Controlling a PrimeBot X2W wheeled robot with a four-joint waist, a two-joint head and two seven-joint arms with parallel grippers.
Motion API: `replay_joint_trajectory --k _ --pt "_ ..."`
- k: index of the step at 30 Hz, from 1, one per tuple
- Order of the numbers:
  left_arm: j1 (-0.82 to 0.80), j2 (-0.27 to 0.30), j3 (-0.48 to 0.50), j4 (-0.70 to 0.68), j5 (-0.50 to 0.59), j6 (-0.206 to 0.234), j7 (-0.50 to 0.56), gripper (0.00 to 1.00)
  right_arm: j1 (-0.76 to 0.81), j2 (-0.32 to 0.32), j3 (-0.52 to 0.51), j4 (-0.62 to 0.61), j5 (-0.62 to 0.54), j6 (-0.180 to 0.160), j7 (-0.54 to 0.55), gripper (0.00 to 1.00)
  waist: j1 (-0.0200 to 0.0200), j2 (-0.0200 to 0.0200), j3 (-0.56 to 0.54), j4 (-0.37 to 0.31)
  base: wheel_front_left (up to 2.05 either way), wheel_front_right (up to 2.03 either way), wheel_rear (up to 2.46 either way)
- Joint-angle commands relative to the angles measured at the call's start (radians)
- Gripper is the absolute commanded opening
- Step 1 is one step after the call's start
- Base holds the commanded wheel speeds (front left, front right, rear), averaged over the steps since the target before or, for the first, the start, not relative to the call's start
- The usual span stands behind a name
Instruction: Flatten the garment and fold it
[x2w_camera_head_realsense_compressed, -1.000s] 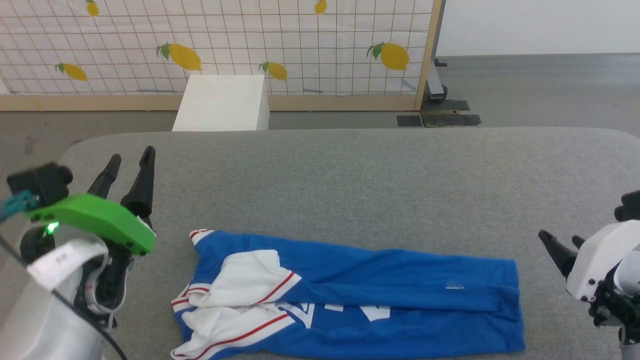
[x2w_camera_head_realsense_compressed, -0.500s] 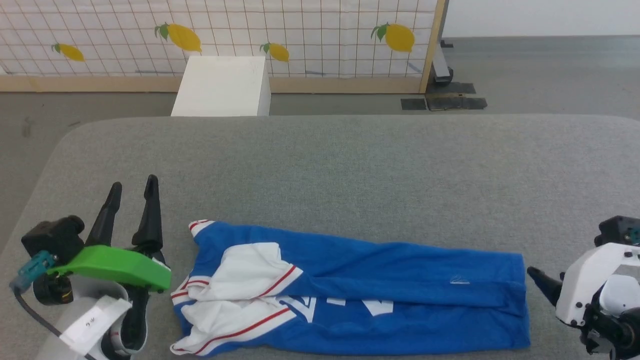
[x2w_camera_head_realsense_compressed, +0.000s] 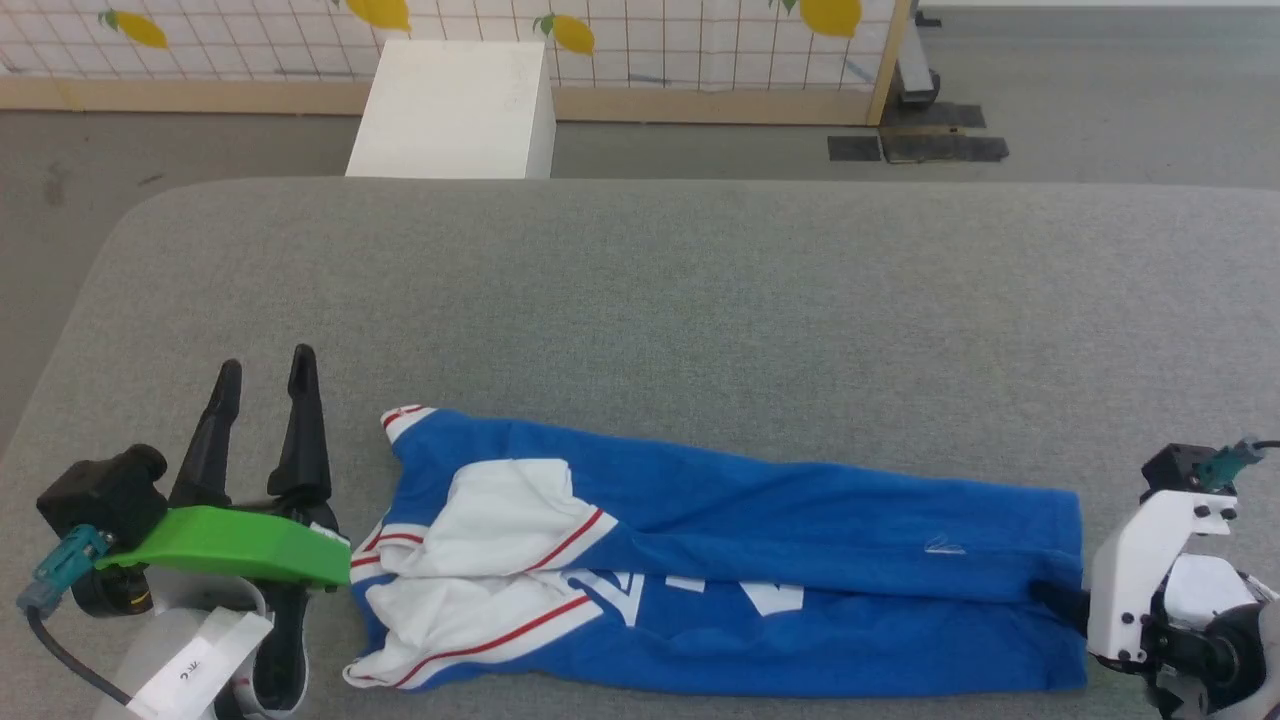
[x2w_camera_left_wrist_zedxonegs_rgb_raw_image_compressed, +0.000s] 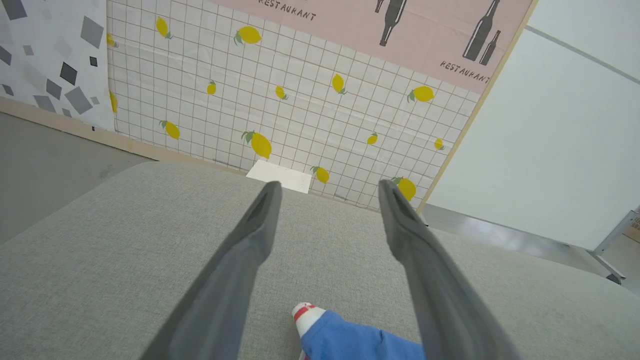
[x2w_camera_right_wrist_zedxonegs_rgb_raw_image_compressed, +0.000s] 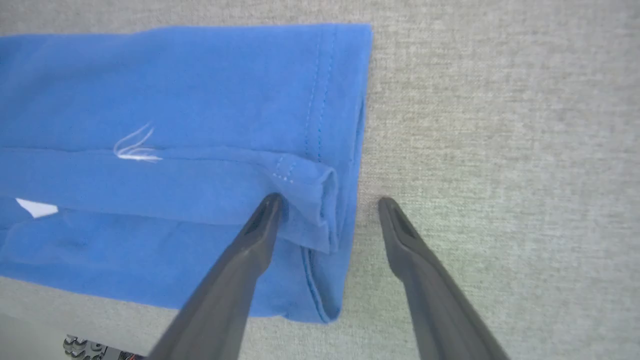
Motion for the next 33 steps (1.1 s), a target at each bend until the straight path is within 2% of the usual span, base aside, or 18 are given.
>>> replay_joint_trajectory --k 1,14,15,16,17,18,33 --pt "0.013 -0.008 0.008 -0.005 0.013 -0.006 -0.004 1.00 -0.021 -0.002 0.010 0.006 -0.008 -0.001 0.006 1.00 0.0000 -0.0001 0.019 0.010 0.00 0.00 0.00" --pt "0.005 -0.043 0.038 -0.005 0.040 -0.037 -0.004 1.00 -0.052 0.017 0.111 0.042 0.041 -0.001 0.031 1.00 0.0000 -0.0001 0.051 0.018 0.00 0.00 0.00" --pt "0.005 -0.044 0.039 -0.005 0.041 -0.038 -0.004 1.00 -0.052 0.015 0.112 0.047 0.042 -0.001 0.037 0.94 0.0000 -0.0001 0.051 0.018 0.00 0.00 0.00" --pt "0.005 -0.046 0.041 -0.005 0.043 -0.039 -0.004 1.00 -0.054 0.013 0.115 0.050 0.043 -0.001 0.042 0.37 0.0000 -0.0001 0.052 0.017 0.00 0.00 0.00" --pt "0.005 -0.047 0.041 -0.005 0.044 -0.039 -0.004 1.00 -0.055 0.011 0.116 0.051 0.044 -0.001 0.044 0.16 0.0000 -0.0001 0.053 0.017 0.00 0.00 0.00" --pt "0.004 -0.048 0.042 -0.005 0.045 -0.040 -0.004 1.00 -0.054 0.010 0.113 0.056 0.046 -0.001 0.053 0.00 0.0000 -0.0001 0.053 0.017 0.00 0.00 0.00" --pt "0.008 -0.056 0.053 -0.004 0.051 -0.043 -0.004 1.00 -0.080 -0.006 0.032 0.026 0.021 -0.001 0.068 0.00 0.0000 -0.0001 0.055 0.009 0.00 0.00 0.00"
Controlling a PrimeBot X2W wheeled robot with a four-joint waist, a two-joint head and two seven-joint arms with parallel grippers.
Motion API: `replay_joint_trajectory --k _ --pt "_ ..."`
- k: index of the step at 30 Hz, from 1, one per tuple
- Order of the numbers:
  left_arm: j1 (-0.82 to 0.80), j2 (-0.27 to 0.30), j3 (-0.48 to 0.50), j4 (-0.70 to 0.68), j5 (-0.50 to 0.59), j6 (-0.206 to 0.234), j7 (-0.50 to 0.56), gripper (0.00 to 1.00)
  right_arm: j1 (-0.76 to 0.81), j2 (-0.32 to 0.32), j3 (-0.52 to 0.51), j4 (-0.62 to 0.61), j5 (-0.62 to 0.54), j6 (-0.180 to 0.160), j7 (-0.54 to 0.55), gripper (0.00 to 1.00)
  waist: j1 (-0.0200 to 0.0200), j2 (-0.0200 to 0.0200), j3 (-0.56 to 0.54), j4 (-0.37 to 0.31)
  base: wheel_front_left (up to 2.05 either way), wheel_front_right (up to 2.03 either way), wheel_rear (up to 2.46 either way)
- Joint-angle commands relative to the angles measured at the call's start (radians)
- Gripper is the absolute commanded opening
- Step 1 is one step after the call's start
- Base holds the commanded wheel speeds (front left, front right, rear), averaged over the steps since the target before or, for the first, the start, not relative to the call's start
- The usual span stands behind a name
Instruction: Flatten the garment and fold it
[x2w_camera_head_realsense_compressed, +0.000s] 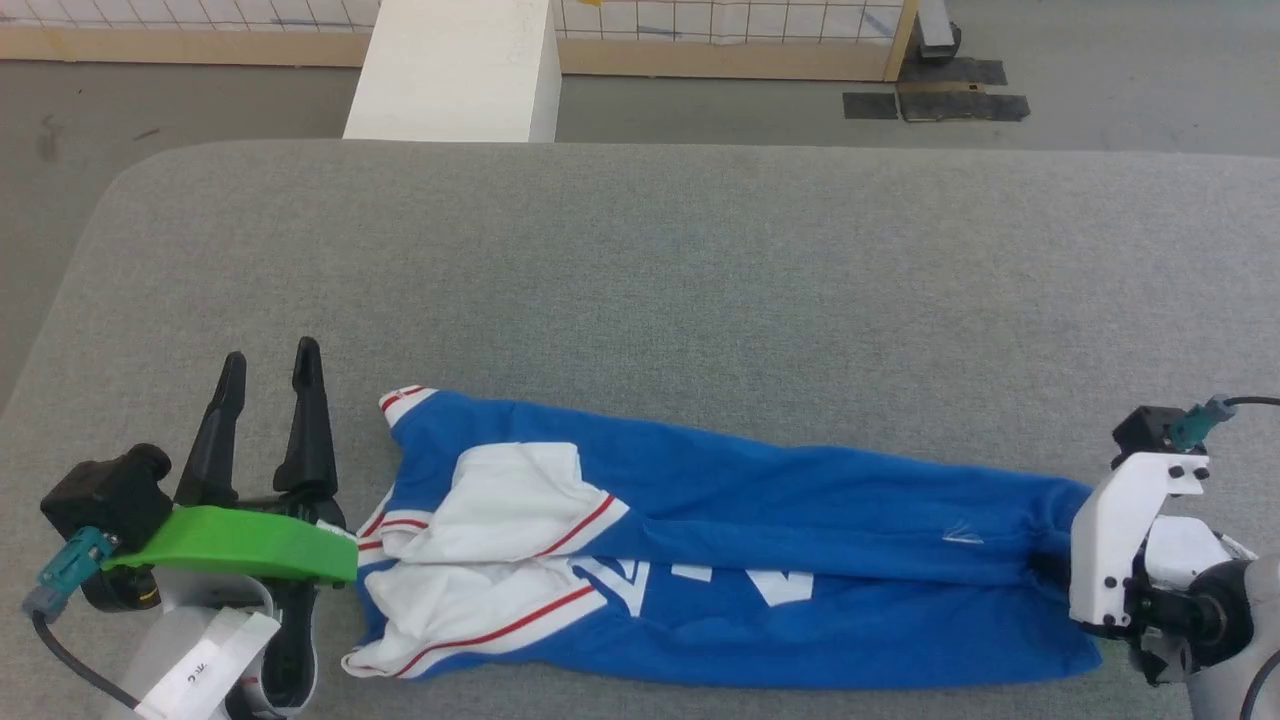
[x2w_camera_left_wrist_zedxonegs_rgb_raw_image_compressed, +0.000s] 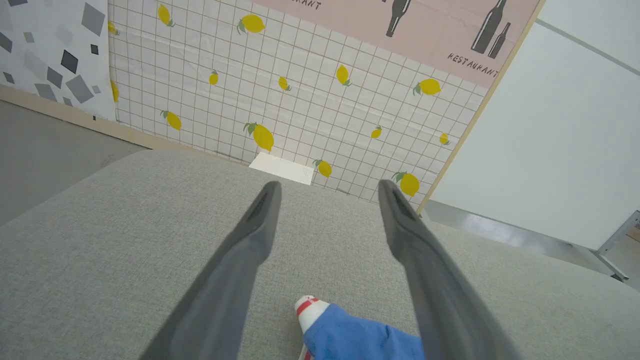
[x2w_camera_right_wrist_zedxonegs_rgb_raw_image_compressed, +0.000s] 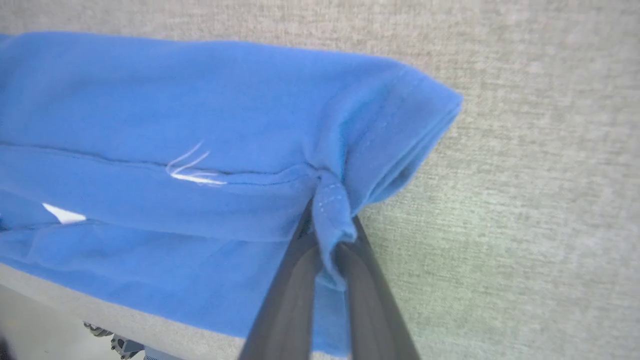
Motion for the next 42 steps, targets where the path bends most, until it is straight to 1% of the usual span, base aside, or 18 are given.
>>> replay_joint_trajectory --k 1,7,13,19,22,25,29,33,35,36,40,42 --pt "0.007 -0.004 0.006 0.000 0.005 -0.004 -0.004 1.00 -0.008 -0.011 -0.021 0.004 -0.014 -0.002 0.004 0.00 0.0000 0.0000 -0.001 -0.001 0.00 0.00 0.00" --pt "0.010 -0.004 0.006 0.000 0.005 -0.005 -0.004 1.00 -0.008 -0.037 -0.123 -0.001 -0.058 -0.002 0.016 0.00 0.0000 0.0000 -0.009 0.001 0.00 0.00 0.00" --pt "0.016 0.001 0.005 -0.005 0.003 -0.003 -0.002 1.00 0.004 -0.065 -0.238 -0.023 -0.136 -0.002 0.034 0.00 0.0000 0.0000 -0.014 0.004 0.00 0.00 0.00" --pt "0.024 0.006 0.005 -0.014 0.001 0.002 0.000 1.00 0.007 -0.070 -0.338 -0.044 -0.216 -0.002 0.036 0.00 0.0000 0.0000 -0.016 0.004 0.00 0.00 0.00" --pt "0.030 0.006 0.005 -0.016 -0.002 0.003 0.000 1.00 0.005 -0.060 -0.365 -0.060 -0.251 -0.002 0.036 0.00 0.0000 0.0000 -0.018 0.003 0.00 0.00 0.00" --pt "0.035 0.006 0.004 -0.017 -0.005 0.005 0.000 1.00 0.001 -0.051 -0.367 -0.075 -0.262 -0.002 0.046 0.00 0.0000 0.0000 -0.022 0.001 0.00 0.00 0.00" --pt "0.042 0.007 0.002 -0.014 -0.008 0.005 0.001 1.00 -0.001 -0.050 -0.317 -0.104 -0.248 -0.002 0.079 0.00 0.0000 0.0000 -0.033 -0.003 0.00 0.00 0.00" --pt "0.054 0.007 0.001 -0.012 -0.010 0.009 0.002 1.00 0.008 -0.068 -0.229 -0.156 -0.207 -0.002 0.160 0.00 0.0000 0.0000 -0.055 -0.010 0.00 0.00 0.00" --pt "0.060 0.008 0.001 -0.013 -0.011 0.011 0.003 1.00 0.016 -0.085 -0.179 -0.194 -0.184 -0.002 0.212 0.00 0.0000 0.0000 -0.065 -0.013 0.00 0.00 0.00" --pt "0.069 0.010 0.002 -0.012 -0.013 0.015 0.004 1.00 0.022 -0.107 -0.109 -0.263 -0.144 -0.002 0.295 0.00 0.0000 0.0000 -0.081 -0.019 0.00 0.00 0.00" --pt "0.076 0.011 0.002 -0.019 -0.014 0.023 0.007 1.00 0.016 -0.116 -0.027 -0.355 -0.087 -0.002 0.371 0.00 0.0000 0.0000 -0.091 -0.025 0.00 0.00 0.00" --pt "0.078 0.013 0.003 -0.026 -0.014 0.028 0.009 1.00 0.005 -0.112 0.020 -0.392 -0.058 -0.002 0.389 0.00 0.0000 0.0000 -0.092 -0.027 0.00 0.00 0.00"
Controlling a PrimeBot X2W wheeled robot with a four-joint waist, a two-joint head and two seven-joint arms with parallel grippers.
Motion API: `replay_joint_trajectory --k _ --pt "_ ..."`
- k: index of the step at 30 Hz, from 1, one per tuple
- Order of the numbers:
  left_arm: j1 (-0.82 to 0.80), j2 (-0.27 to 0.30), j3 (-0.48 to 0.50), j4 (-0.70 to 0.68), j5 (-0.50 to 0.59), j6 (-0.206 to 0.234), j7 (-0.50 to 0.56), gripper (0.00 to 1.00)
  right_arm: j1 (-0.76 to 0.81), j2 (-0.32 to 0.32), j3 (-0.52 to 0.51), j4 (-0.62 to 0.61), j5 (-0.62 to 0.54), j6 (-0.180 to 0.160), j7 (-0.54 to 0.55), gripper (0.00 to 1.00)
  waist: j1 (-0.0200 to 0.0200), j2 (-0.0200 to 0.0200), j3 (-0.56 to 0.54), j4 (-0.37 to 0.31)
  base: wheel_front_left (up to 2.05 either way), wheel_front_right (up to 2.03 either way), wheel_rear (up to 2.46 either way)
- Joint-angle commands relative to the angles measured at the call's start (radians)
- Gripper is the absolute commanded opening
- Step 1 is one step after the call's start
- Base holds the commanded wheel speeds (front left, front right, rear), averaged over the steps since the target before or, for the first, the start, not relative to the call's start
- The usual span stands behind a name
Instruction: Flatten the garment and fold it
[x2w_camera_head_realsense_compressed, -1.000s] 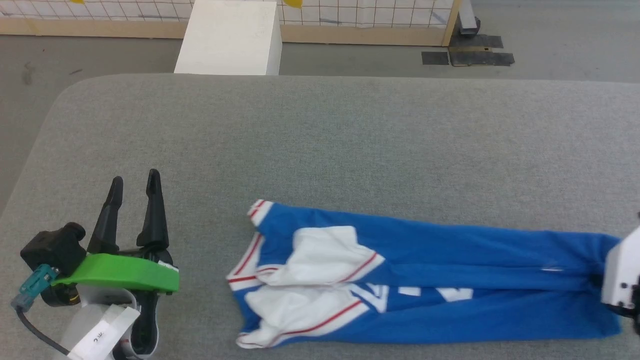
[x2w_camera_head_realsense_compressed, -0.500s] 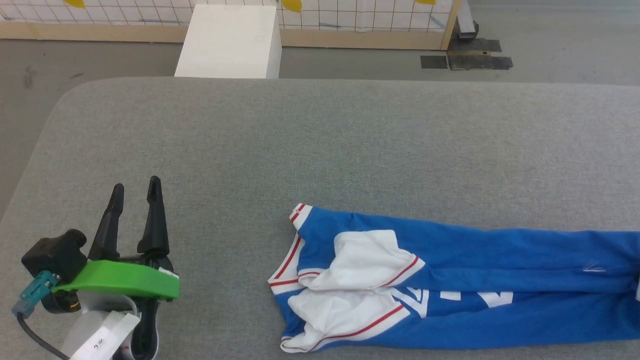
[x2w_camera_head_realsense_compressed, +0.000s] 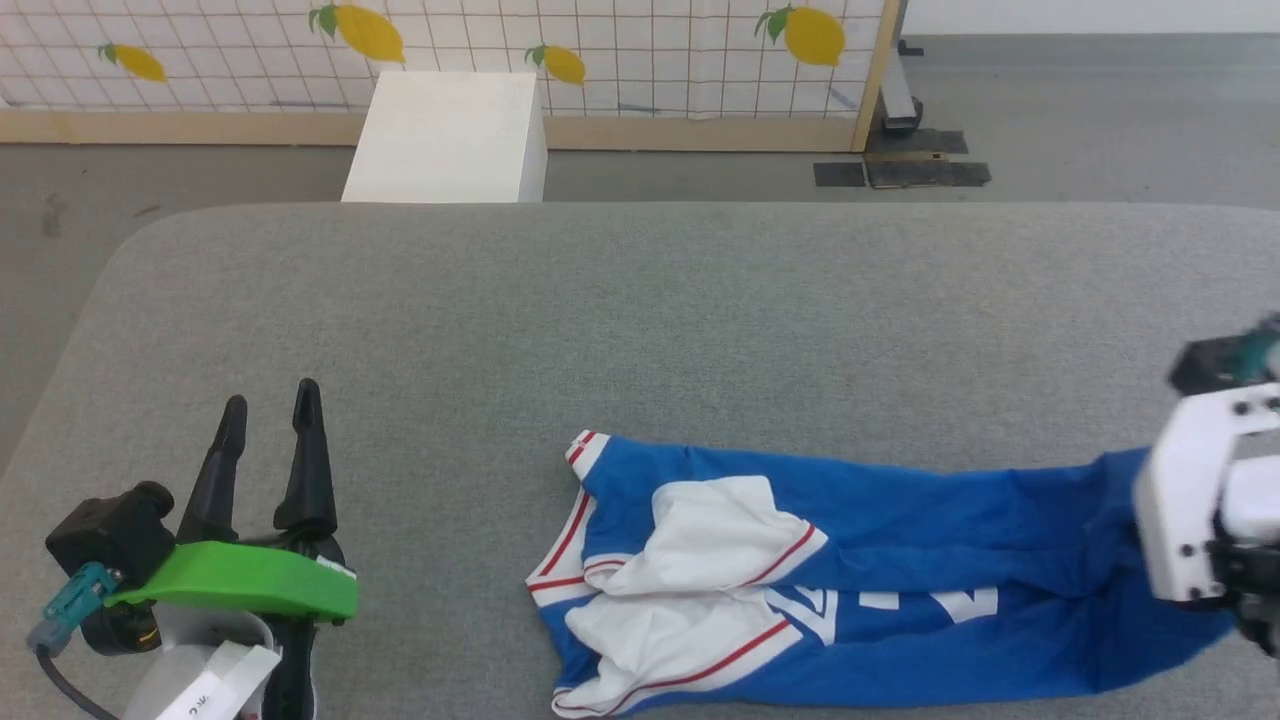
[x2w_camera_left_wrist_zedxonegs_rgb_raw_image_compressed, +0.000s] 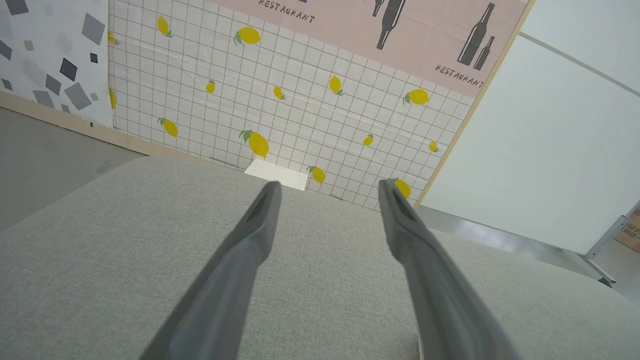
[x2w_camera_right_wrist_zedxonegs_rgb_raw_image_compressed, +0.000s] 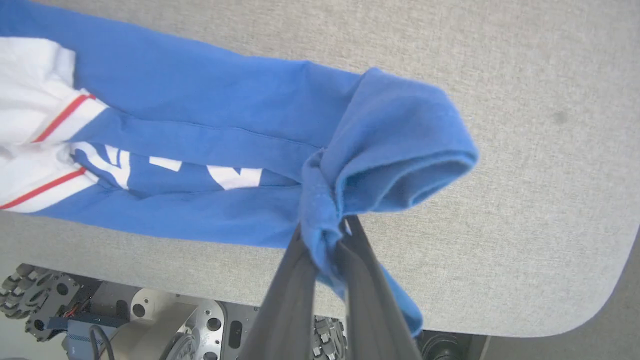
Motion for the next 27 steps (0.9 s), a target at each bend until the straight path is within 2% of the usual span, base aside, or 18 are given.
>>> replay_joint_trajectory --k 1,5,10,19,27 --pt "0.014 0.008 0.004 -0.007 -0.004 0.006 0.000 1.00 -0.016 0.006 0.031 -0.018 0.016 -0.001 0.011 0.00 0.0000 0.0000 -0.003 -0.003 0.00 0.00 0.00" --pt "0.023 0.007 0.003 -0.021 -0.006 0.014 0.001 1.00 -0.052 0.041 0.129 -0.036 0.061 -0.001 0.018 0.00 0.0000 0.0000 -0.006 -0.004 0.00 0.00 0.00" --pt "0.035 0.006 0.001 -0.036 -0.009 0.020 0.004 1.00 -0.112 0.111 0.261 0.008 0.106 -0.001 -0.015 0.00 0.0000 0.0000 -0.004 0.003 0.00 0.00 0.00" --pt "0.040 0.007 0.000 -0.051 -0.014 0.024 0.005 1.00 -0.234 0.222 0.453 0.184 0.154 -0.001 -0.133 0.00 0.0000 0.0000 0.008 0.035 0.00 0.00 0.00" --pt "0.029 0.004 -0.007 -0.061 -0.016 0.021 0.006 1.00 -0.341 0.273 0.570 0.359 0.167 -0.001 -0.247 0.00 0.0000 0.0000 0.039 0.068 0.00 0.00 0.00"
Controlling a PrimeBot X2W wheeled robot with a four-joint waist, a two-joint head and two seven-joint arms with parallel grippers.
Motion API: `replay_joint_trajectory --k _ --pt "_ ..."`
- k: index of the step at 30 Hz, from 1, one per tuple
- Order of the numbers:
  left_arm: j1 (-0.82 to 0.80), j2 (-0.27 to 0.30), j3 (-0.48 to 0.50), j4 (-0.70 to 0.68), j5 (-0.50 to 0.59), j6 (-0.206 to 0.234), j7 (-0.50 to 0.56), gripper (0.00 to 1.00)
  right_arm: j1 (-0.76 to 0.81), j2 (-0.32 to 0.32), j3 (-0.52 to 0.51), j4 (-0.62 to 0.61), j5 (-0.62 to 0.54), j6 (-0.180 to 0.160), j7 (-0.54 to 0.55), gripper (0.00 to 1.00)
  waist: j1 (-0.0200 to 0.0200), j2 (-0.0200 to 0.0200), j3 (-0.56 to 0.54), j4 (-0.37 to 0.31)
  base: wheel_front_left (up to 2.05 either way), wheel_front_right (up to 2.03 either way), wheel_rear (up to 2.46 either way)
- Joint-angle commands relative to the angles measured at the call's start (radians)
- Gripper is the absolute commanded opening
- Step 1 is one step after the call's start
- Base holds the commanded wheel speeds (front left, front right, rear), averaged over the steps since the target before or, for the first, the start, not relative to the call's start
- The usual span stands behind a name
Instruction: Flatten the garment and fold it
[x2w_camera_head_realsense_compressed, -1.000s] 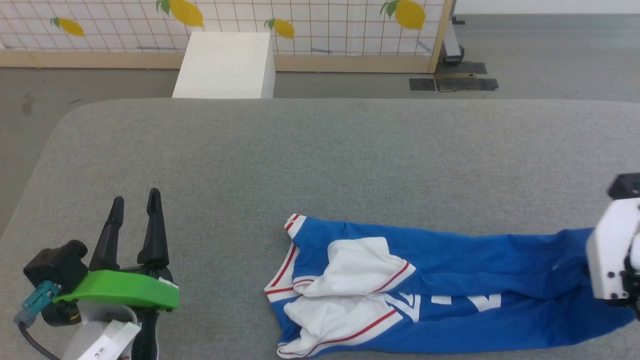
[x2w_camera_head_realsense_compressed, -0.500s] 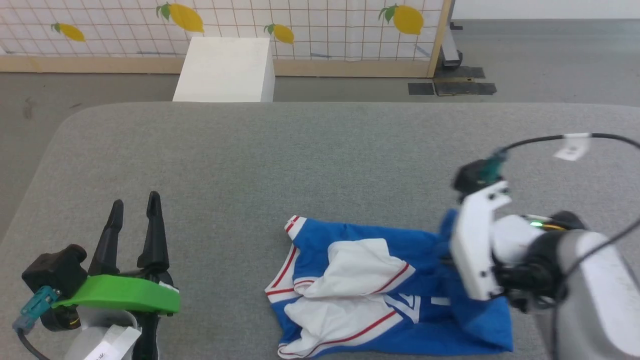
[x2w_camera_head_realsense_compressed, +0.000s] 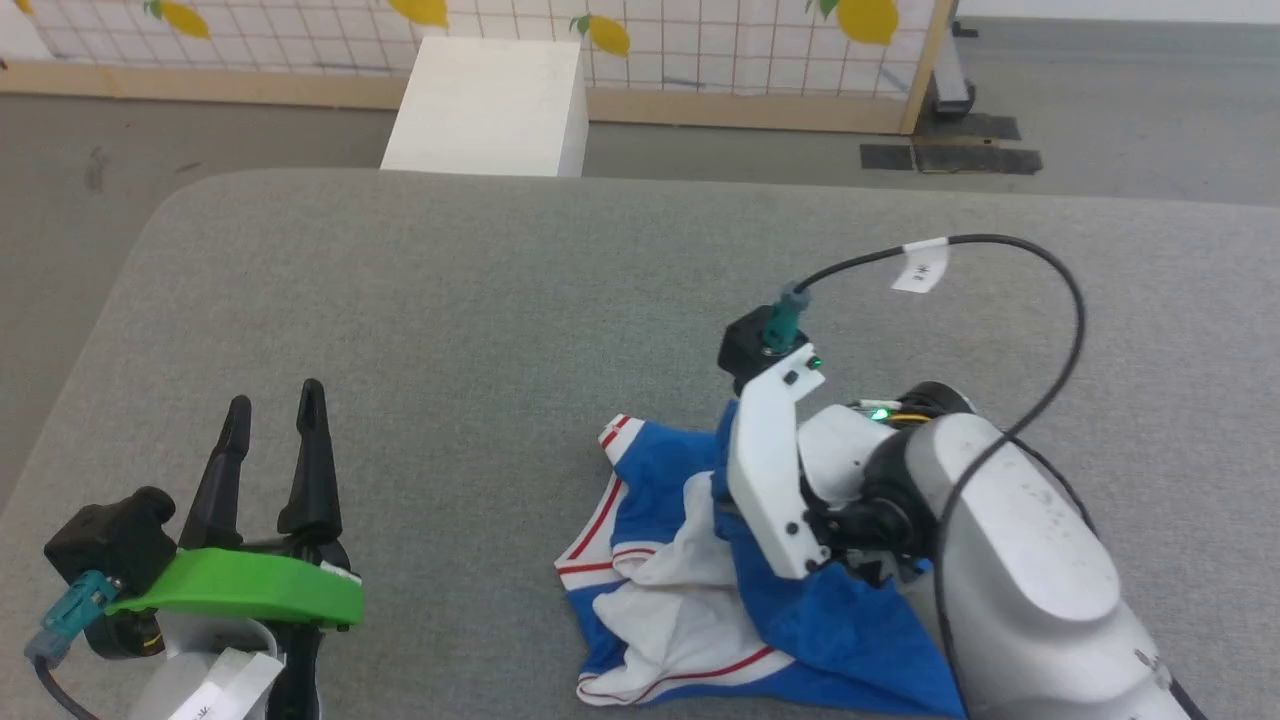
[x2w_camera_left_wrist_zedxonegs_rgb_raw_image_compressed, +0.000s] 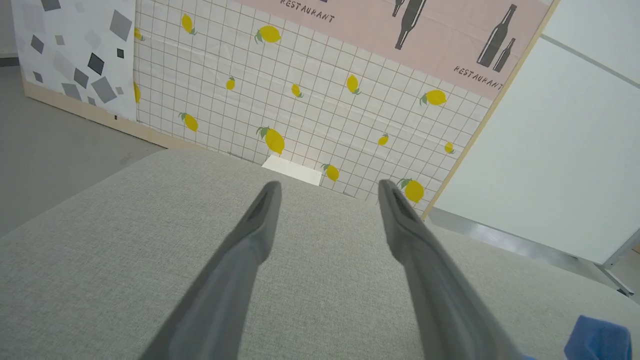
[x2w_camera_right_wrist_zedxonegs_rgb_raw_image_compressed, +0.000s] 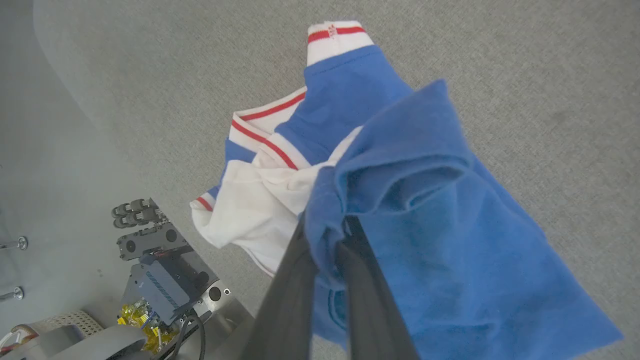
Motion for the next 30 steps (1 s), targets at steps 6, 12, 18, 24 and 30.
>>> replay_joint_trajectory --k 6,12,18,24,30 --pt "-0.009 -0.004 -0.010 -0.003 -0.010 -0.002 -0.002 1.00 -0.070 0.010 0.133 0.137 0.107 -0.001 -0.131 0.00 0.0000 0.0000 0.044 0.035 0.00 0.00 0.00" --pt "-0.024 -0.010 -0.017 0.014 -0.012 -0.013 -0.004 1.00 -0.104 0.010 0.230 0.227 0.161 -0.001 -0.224 0.00 0.0000 0.0000 0.059 0.050 0.00 0.00 0.00" --pt "-0.030 -0.012 -0.019 0.028 -0.011 -0.019 -0.007 1.00 -0.115 0.011 0.298 0.317 0.188 -0.001 -0.278 0.00 0.0000 0.0000 0.062 0.057 0.00 0.00 0.00" --pt "-0.026 -0.007 -0.019 0.032 -0.009 -0.019 -0.008 1.00 -0.121 0.011 0.330 0.366 0.225 -0.001 -0.334 1.00 0.0000 0.0000 0.059 0.053 0.00 0.00 0.00" --pt "-0.025 0.002 -0.025 0.040 -0.001 -0.017 -0.005 1.00 -0.145 0.011 0.360 0.379 0.278 -0.001 -0.368 1.00 0.0000 0.0000 0.053 0.040 0.00 0.00 0.00"
